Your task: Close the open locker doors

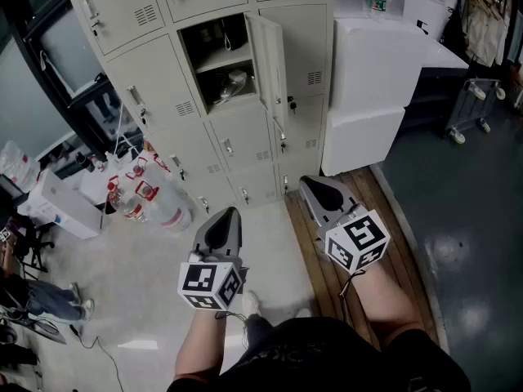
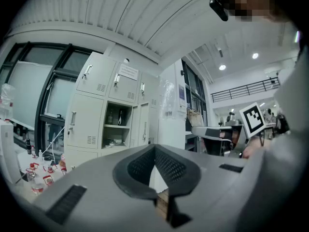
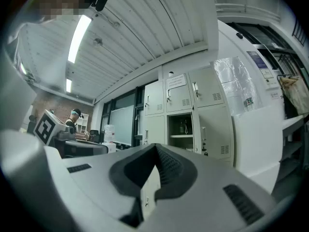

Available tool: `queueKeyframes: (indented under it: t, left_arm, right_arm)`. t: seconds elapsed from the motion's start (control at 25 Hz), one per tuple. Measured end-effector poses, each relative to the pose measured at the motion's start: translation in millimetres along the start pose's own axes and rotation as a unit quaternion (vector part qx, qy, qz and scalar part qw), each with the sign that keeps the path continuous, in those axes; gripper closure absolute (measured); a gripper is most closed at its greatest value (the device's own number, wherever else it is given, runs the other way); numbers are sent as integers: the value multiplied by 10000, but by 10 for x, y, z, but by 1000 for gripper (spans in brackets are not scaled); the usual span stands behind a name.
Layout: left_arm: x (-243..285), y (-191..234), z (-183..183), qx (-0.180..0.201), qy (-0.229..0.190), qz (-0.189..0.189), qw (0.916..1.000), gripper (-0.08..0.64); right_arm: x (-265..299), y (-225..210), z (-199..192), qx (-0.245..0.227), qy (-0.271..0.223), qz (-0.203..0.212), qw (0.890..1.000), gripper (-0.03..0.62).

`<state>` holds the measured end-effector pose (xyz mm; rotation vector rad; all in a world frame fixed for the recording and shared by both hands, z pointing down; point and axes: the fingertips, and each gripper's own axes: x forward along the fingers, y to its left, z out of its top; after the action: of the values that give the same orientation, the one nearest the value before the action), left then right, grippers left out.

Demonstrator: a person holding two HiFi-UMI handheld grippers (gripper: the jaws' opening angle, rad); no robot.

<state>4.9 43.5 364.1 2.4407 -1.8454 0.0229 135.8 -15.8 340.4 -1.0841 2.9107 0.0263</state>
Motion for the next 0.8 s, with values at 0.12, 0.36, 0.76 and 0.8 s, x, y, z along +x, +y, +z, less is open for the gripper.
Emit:
queueKeyframes:
  t: [0.12, 0.36, 0.76, 0.8]
  left_arm:
    - [-29, 0, 0, -21, -8, -7, 10000, 555]
    - [-62, -5, 28, -6, -52, -72, 10000, 555]
    - [-61, 134, 18, -32, -32, -101, 9999, 555]
    - [-51, 157, 21, -33, -32, -109, 9999, 555]
  right_arm:
    - [-4, 28, 6, -1, -4, 4, 10000, 592]
    - [4, 65, 26, 131, -106, 93, 9998, 592]
    - [172, 128, -41, 118, 27, 141, 9998, 592]
    - [199, 132, -47, 121, 37, 142, 9998, 592]
